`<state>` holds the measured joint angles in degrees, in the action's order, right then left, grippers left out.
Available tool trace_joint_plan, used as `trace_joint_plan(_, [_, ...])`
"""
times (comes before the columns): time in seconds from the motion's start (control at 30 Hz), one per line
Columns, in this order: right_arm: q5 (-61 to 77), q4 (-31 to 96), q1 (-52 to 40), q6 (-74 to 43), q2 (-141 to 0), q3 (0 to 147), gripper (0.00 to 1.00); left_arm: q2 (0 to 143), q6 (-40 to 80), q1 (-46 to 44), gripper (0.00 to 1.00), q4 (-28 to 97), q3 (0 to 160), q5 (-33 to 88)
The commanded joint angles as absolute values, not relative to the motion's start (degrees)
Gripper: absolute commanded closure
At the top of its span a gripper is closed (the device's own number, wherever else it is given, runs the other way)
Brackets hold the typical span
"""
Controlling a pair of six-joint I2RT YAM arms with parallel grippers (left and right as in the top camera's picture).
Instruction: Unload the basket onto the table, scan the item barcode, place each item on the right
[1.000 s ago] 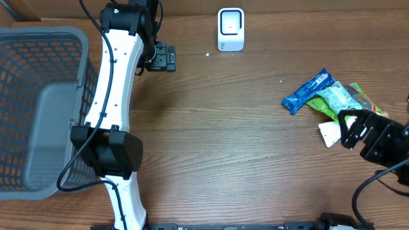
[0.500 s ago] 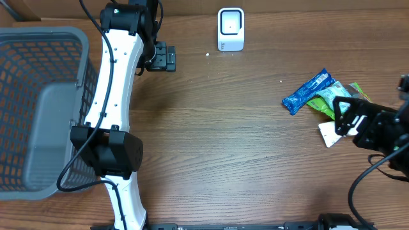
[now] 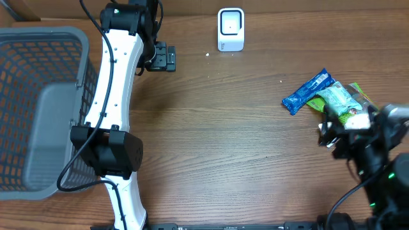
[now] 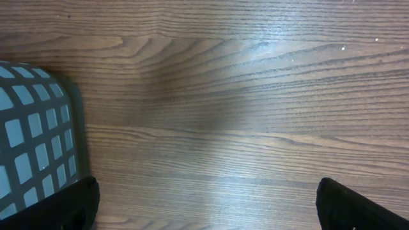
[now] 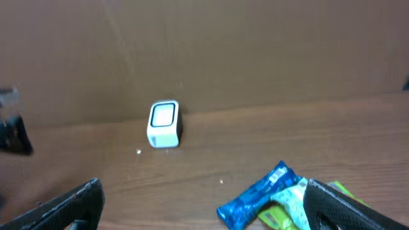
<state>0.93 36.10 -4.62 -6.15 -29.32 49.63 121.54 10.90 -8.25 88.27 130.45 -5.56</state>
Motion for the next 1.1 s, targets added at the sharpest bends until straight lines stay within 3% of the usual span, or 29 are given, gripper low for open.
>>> trace_joint_plan(0.0, [0.03,29.21,-5.85,-1.19,-23.16,39.48,0.0,121.8,11.79,-8.62,0.0,88.16,130.26,-5.28])
trace_joint_plan(0.33, [1.15,10.28,-6.09,-1.48,-10.17,15.86,0.0,121.8,11.79,-8.62,0.0,88.16,130.26,-5.26])
trace_joint_plan(0.6, [1.13,9.26,-6.11,-1.45,-0.32,5.93,0.0,121.8,11.79,-8.62,0.0,88.16,130.26,-5.26])
trace_joint_plan(1.07, [1.32,7.7,-6.11,-1.89,-0.16,1.87,0.0,121.8,11.79,-8.62,0.0,88.16,130.26,-5.28])
